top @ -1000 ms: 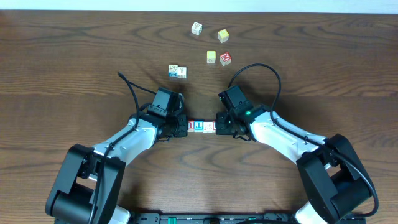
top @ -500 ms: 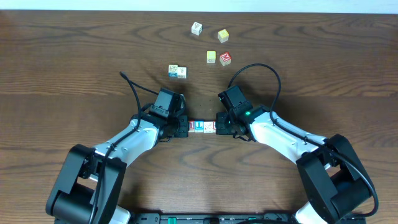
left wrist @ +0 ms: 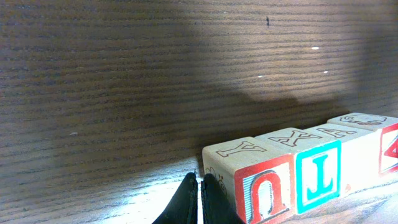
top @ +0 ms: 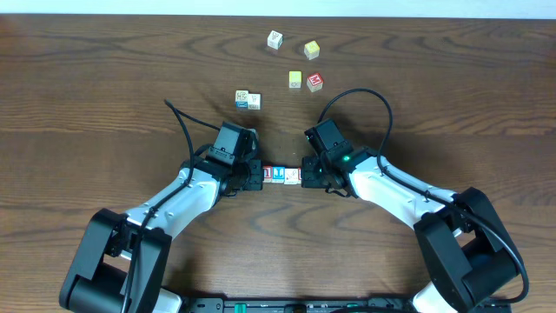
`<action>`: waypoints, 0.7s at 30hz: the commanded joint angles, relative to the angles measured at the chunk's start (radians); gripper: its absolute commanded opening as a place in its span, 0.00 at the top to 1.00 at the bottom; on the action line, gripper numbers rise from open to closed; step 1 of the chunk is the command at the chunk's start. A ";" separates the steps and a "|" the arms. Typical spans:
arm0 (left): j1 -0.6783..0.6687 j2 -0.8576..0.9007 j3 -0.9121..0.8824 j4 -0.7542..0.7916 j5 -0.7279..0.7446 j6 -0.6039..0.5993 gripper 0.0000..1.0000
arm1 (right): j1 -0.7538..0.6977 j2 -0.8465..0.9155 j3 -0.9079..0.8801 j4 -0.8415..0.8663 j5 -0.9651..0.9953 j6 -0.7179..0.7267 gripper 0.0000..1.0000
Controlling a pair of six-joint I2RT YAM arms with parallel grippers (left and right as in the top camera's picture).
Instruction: Lift 4 blocks
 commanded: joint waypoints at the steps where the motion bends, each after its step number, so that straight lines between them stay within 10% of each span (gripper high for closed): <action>1: -0.045 -0.026 0.022 0.025 0.161 0.001 0.93 | 0.046 -0.047 0.018 0.037 -0.185 0.008 0.99; 21: -0.045 -0.026 0.027 0.028 0.161 -0.018 0.93 | 0.047 -0.075 0.019 0.037 -0.194 0.006 0.99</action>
